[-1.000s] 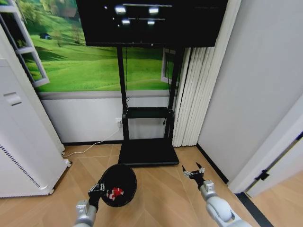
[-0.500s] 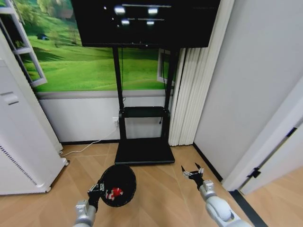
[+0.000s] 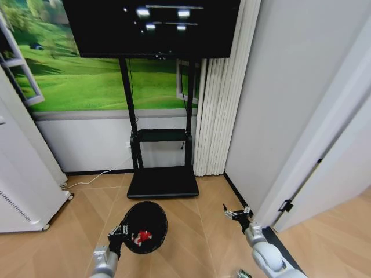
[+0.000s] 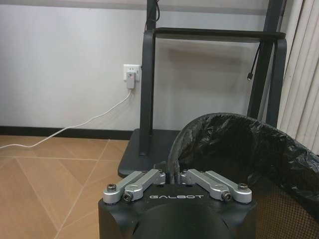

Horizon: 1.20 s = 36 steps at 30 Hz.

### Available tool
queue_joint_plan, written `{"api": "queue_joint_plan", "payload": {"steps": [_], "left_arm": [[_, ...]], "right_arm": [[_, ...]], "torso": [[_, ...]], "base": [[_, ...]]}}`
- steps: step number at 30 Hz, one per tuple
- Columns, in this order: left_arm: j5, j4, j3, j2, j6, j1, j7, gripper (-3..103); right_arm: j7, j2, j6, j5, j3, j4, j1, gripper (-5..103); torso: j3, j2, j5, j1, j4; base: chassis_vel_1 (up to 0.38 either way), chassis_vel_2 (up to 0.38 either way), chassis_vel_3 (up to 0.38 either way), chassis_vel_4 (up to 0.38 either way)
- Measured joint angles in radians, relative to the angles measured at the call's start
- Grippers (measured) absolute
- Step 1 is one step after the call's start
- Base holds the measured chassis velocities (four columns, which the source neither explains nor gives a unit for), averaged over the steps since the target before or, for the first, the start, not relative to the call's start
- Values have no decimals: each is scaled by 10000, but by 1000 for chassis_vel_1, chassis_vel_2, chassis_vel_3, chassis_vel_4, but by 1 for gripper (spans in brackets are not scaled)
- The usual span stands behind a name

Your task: Pick up the trash bin and place the garbage on the floor into it.

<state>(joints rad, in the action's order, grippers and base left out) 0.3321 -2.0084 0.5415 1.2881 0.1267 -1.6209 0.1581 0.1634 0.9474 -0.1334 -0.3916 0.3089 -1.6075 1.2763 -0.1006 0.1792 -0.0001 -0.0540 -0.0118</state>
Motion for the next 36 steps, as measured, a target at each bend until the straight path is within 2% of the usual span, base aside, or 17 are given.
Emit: {"api": "queue_joint_plan", "payload": {"steps": [19, 28, 36], "left_arm": [[13, 23, 45, -11, 12, -39, 24, 7], [-39, 104, 48, 64, -30, -46, 12, 7], [-69, 138, 50, 86, -79, -53, 4, 7]], "right_arm": [[14, 31, 117, -24, -136, 413, -43, 100], [110, 100, 12, 625, -93, 694, -113, 100], [58, 78, 195, 552, -267, 1147, -333, 100]], "torso": [[-2, 0, 1, -3, -1], [2, 1, 2, 4, 0], [-1, 1, 1, 1, -1]], "base": [[61, -45, -64, 48], [189, -191, -196, 188], [22, -29, -10, 23]]}}
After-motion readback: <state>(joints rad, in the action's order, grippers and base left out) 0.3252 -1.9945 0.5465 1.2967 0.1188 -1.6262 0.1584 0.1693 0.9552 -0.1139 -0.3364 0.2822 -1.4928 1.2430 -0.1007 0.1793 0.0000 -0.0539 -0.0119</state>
